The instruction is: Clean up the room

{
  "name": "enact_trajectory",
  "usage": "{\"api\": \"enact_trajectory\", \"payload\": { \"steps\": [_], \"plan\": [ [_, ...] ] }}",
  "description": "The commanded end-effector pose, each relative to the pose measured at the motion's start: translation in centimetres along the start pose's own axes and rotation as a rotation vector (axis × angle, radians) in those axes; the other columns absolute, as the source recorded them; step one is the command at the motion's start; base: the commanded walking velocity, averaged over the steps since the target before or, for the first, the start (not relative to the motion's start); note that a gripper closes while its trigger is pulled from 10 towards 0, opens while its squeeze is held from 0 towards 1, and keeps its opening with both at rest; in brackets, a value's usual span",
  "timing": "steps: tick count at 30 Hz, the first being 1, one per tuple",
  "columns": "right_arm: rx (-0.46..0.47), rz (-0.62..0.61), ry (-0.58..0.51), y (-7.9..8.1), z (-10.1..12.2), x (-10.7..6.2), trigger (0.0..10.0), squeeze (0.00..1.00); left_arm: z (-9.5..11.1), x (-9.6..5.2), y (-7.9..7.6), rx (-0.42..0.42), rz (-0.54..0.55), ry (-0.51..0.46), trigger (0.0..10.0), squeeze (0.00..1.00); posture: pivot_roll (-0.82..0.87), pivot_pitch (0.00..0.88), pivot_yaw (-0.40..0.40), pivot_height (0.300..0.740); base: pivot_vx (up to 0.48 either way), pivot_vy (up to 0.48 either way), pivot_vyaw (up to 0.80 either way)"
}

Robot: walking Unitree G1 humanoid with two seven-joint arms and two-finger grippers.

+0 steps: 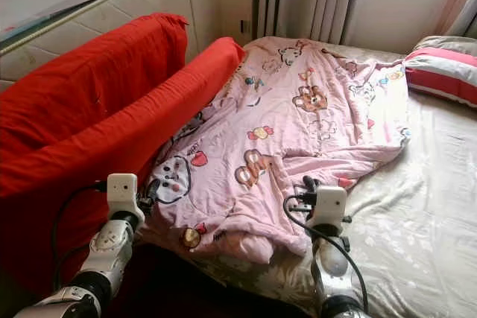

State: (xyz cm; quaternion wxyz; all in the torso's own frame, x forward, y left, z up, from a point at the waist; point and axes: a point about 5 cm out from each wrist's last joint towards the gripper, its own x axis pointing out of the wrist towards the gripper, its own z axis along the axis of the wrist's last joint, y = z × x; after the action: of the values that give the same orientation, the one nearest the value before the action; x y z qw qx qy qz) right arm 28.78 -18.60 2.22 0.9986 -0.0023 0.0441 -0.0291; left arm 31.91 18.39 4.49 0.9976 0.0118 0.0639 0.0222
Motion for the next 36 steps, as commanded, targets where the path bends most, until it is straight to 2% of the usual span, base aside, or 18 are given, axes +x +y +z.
{"api": "enact_trajectory", "payload": {
  "steps": [1, 4, 7, 10, 11, 12, 14, 16, 19, 22, 25, 26, 28, 32, 36],
  "plan": [
    [0.011, -0.003, 0.048, 0.1, -0.9, -0.5, 10.0, 0.00, -1.0, -0.7, 0.5, -0.028, 0.005, 0.026, 10.0, 0.00, -0.14, 0.000, 0.039, 0.740, 0.000, 0.000, 0.00],
    [0.029, -0.008, 0.097, 0.0, -1.6, -0.7, 10.0, 0.00, -1.9, -0.9, 0.0, -0.034, -0.030, 0.087, 10.0, 0.00, -0.14, 0.000, 0.038, 0.740, 0.000, 0.000, 0.00],
    [0.020, -0.014, 0.242, -0.3, -3.2, -1.2, 10.0, 0.00, -3.8, -1.5, -0.4, -0.096, -0.046, 0.243, 10.0, 0.00, -0.13, 0.000, 0.033, 0.740, 0.000, 0.000, 0.00],
    [0.039, -0.015, 0.344, -0.3, -4.4, -1.9, 10.0, 0.00, -5.2, -2.1, -0.1, -0.127, -0.015, 0.349, 10.0, 0.00, -0.12, 0.000, 0.033, 0.740, 0.000, 0.000, 0.00],
    [0.035, -0.011, 0.401, -0.3, -5.2, -2.5, 10.0, 0.00, -6.2, -2.7, 0.1, -0.087, -0.005, 0.426, 10.0, 0.00, -0.12, 0.000, 0.034, 0.740, 0.000, 0.000, 0.00],
    [0.035, -0.011, 0.401, -0.3, -5.2, -2.5, 10.0, 0.00, -6.2, -2.7, 0.1, -0.087, -0.005, 0.426, 10.0, 0.00, -0.12, 0.000, 0.034, 0.740, 0.000, 0.000, 0.00],
    [0.046, -0.002, 0.468, -0.3, -6.1, -3.2, 10.0, 0.00, -7.7, -3.9, 0.6, -0.018, 0.007, 0.532, 10.0, 0.00, -0.12, 0.000, 0.034, 0.740, 0.000, 0.000, 0.00],
    [0.051, -0.002, 0.552, -0.3, -7.3, -4.3, 10.0, 0.00, -9.0, -5.0, 1.1, -0.002, 0.024, 0.596, 10.0, 0.00, -0.12, 0.000, 0.033, 0.740, 0.000, 0.000, 0.00],
    [-0.047, 0.068, 0.684, 0.0, -9.3, -6.4, 10.0, 0.00, -11.2, -7.3, 1.4, 0.020, 0.035, 0.714, 10.0, 0.00, -0.11, 0.000, 0.030, 0.740, 0.000, 0.000, 0.00],
    [-0.027, 0.045, 0.726, -0.1, -9.9, -7.2, 10.0, 0.00, -12.6, -9.0, 1.4, 0.063, 0.017, 0.816, 10.0, 0.00, -0.09, 0.000, 0.027, 0.740, 0.000, 0.000, 0.00],
    [-0.015, 0.037, 0.726, -0.1, -10.0, -7.3, 10.0, 0.00, -13.6, -10.3, 1.9, 0.145, 0.021, 0.908, 10.0, 0.00, -0.10, 0.000, 0.031, 0.740, 0.000, 0.000, 0.00],
    [-0.011, 0.032, 0.726, -0.1, -10.0, -7.4, 10.0, 0.00, -14.0, -10.9, 2.1, 0.145, 0.034, 0.938, 10.0, 0.00, -0.10, 0.000, 0.032, 0.740, 0.000, 0.000, 0.00],
    [-0.009, 0.028, 0.726, -0.1, -10.0, -7.4, 10.0, 0.00, -14.2, -11.1, 2.1, 0.145, 0.037, 0.947, 10.0, 0.00, -0.10, 0.000, 0.032, 0.740, 0.000, 0.000, 0.00],
    [-0.010, 0.021, 0.729, -0.2, -10.0, -7.4, 10.0, 0.00, -14.1, -11.0, 1.6, 0.070, 0.032, 0.909, 10.0, 0.00, -0.09, 0.000, 0.026, 0.740, 0.000, 0.000, 0.00],
    [-0.025, 0.001, 0.713, -0.4, -9.9, -7.3, 10.0, 0.00, -14.0, -10.8, 1.5, 0.053, 0.035, 0.897, 10.0, 0.00, -0.09, 0.000, 0.024, 0.740, 0.000, 0.000, 0.00]
  ]
}}
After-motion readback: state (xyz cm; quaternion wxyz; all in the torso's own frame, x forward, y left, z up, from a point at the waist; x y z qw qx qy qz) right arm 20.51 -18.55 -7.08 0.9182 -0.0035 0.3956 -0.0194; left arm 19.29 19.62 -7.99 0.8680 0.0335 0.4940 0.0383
